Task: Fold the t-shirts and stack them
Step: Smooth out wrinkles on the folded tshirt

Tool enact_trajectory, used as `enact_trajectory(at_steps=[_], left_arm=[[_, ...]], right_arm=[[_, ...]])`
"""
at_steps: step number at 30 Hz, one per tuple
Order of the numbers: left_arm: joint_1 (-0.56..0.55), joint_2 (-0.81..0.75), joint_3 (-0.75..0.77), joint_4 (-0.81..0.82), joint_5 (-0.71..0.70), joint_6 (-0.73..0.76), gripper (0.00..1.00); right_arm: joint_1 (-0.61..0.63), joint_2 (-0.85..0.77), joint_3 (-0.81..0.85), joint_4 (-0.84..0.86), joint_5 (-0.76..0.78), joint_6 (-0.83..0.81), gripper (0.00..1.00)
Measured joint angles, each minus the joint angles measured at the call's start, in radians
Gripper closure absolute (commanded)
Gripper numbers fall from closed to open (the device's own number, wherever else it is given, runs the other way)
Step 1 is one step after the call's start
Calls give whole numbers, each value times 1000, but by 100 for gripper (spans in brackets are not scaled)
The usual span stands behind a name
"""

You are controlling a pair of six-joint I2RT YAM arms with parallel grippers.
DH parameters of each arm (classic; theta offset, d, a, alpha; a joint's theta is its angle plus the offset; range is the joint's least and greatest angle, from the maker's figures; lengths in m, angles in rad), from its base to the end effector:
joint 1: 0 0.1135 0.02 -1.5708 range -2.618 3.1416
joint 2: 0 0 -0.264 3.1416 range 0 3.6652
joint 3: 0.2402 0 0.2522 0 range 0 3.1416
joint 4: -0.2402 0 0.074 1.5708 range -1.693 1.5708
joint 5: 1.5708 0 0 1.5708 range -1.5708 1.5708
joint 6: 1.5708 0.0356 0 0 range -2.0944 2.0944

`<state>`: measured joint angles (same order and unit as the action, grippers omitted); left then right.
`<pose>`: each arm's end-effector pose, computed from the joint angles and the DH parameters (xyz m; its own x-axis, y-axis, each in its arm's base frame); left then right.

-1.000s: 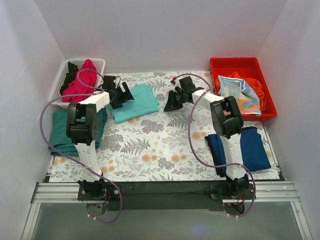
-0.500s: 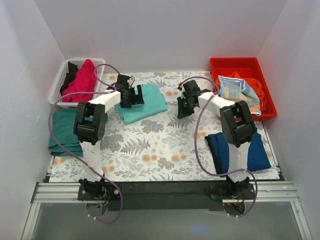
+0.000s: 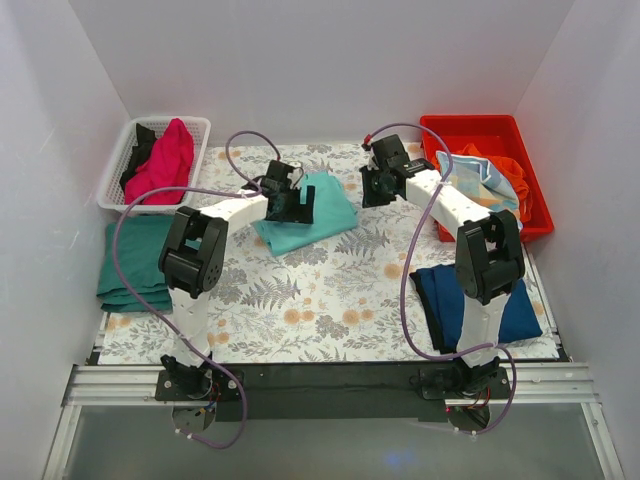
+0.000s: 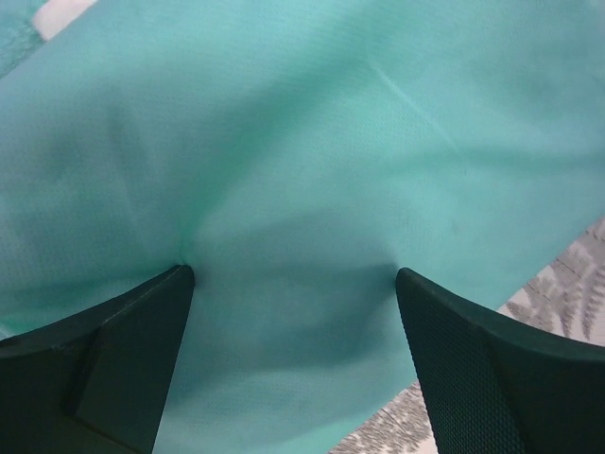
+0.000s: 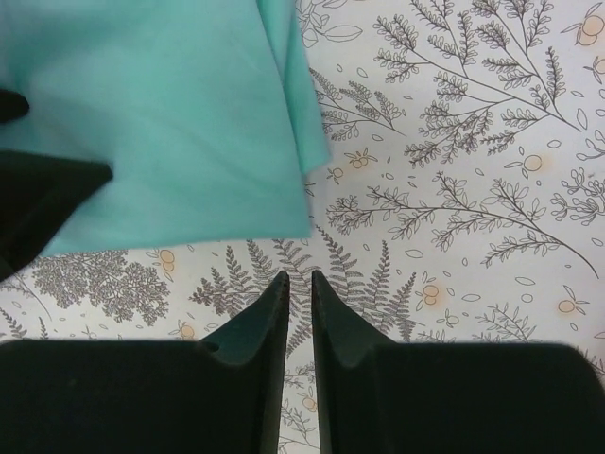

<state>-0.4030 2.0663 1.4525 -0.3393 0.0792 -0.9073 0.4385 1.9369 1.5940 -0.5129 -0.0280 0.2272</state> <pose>0.4071 -0.1766 0.1644 -0.8031 -0.5114 -0.3059 -0.3241 0.8056 -0.4960 0.3954 0.1865 0.2514 -0.7654 -0.1102 -0.6340 -0.2757 0.9464 0.1683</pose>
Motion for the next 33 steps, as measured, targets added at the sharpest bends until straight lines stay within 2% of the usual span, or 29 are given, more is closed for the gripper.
enact_trajectory(at_steps=[5, 10, 21, 33], left_arm=[[-89, -26, -32, -8, 11, 22, 12], [-114, -68, -74, -26, 14, 11, 10], [-101, -148, -82, -102, -82, -36, 7], [-7, -191, -80, -133, -171, -111, 6]], right_arm=[[0, 0, 9, -20, 7, 0, 79], [0, 13, 29, -35, -9, 0, 78], [16, 209, 170, -40, -87, -21, 71], [94, 241, 175, -47, -94, -63, 71]])
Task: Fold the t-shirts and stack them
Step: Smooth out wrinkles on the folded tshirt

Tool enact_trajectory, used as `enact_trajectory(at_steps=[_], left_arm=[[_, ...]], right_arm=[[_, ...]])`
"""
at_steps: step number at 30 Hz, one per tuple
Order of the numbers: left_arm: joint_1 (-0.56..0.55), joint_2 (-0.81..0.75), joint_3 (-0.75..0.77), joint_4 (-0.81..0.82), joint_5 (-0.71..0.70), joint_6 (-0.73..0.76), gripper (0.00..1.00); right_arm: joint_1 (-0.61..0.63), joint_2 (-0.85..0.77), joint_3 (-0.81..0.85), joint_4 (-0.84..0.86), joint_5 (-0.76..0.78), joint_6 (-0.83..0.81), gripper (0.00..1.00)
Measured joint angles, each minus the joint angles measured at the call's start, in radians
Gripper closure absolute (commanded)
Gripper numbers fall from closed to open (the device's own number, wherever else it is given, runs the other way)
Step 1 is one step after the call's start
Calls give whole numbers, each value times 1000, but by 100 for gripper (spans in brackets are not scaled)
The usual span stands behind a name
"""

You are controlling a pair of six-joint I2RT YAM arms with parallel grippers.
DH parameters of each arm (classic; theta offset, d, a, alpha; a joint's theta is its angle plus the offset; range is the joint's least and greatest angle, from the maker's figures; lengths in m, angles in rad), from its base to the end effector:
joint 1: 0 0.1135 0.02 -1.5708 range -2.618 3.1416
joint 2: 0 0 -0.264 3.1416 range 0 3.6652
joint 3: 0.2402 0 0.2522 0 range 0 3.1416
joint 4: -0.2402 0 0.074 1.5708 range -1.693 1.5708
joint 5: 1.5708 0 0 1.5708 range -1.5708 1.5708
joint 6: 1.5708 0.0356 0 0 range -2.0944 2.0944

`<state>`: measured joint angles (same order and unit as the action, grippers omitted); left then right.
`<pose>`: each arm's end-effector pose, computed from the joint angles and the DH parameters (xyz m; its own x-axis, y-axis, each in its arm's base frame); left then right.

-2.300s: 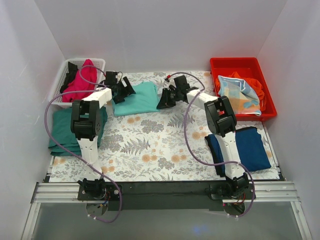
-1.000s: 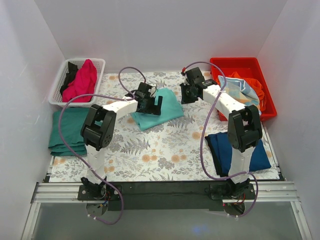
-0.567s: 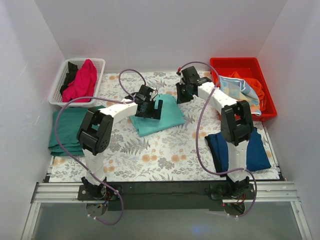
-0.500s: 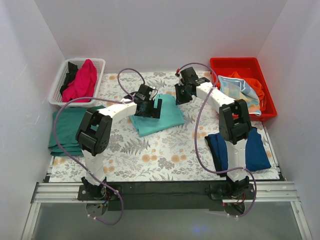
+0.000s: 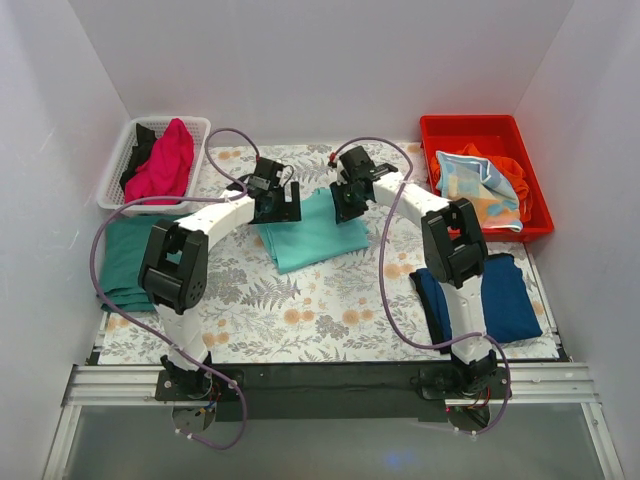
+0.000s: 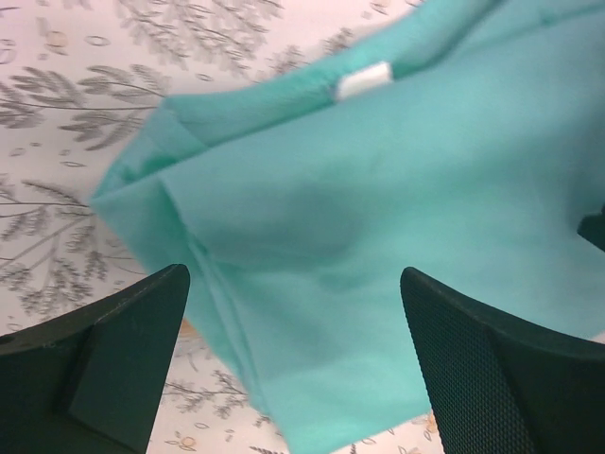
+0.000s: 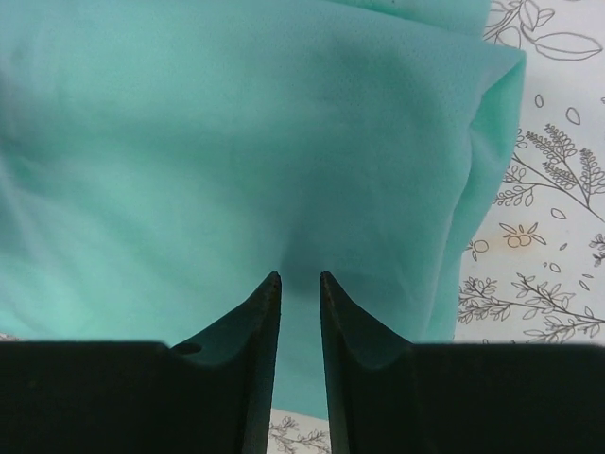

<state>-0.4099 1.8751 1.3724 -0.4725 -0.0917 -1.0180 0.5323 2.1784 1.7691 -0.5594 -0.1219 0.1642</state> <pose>0.3719 -0.1580 0.2093 -0.6963 -0.6215 -0.3591 -0.4625 0.7711 -0.4376 0.4125 0.2480 0.1977 -0.7926 -0.2785 -0.5424 -0.4394 0.8776 0.1914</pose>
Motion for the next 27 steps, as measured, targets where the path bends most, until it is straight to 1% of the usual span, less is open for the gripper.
enact_trajectory(at_steps=[3, 5, 9, 17, 21, 22, 23, 26, 27], left_arm=[[45, 21, 2, -3, -13, -10, 6], [77, 61, 8, -8, -24, -12, 6], [124, 148, 56, -20, -44, -11, 6], [137, 215, 148, -44, -76, -10, 6], [140, 236, 183, -51, -73, -10, 6], [141, 237, 183, -51, -71, -10, 6], [143, 237, 183, -51, -65, -8, 6], [147, 228, 176, -41, -47, -3, 5], [147, 223, 171, -39, -41, 0, 5]], right_arm=[[0, 35, 0, 0, 15, -3, 71], [-1, 50, -7, 9, 20, 0, 72], [-2, 24, -58, 49, 37, 8, 72], [3, -103, -263, 117, 28, 24, 73], [15, -152, -335, 126, 17, 35, 73], [19, -162, -348, 123, 17, 35, 71], [21, -169, -354, 119, 17, 36, 66], [27, -175, -354, 109, 7, 33, 46], [30, -177, -352, 105, 6, 31, 44]])
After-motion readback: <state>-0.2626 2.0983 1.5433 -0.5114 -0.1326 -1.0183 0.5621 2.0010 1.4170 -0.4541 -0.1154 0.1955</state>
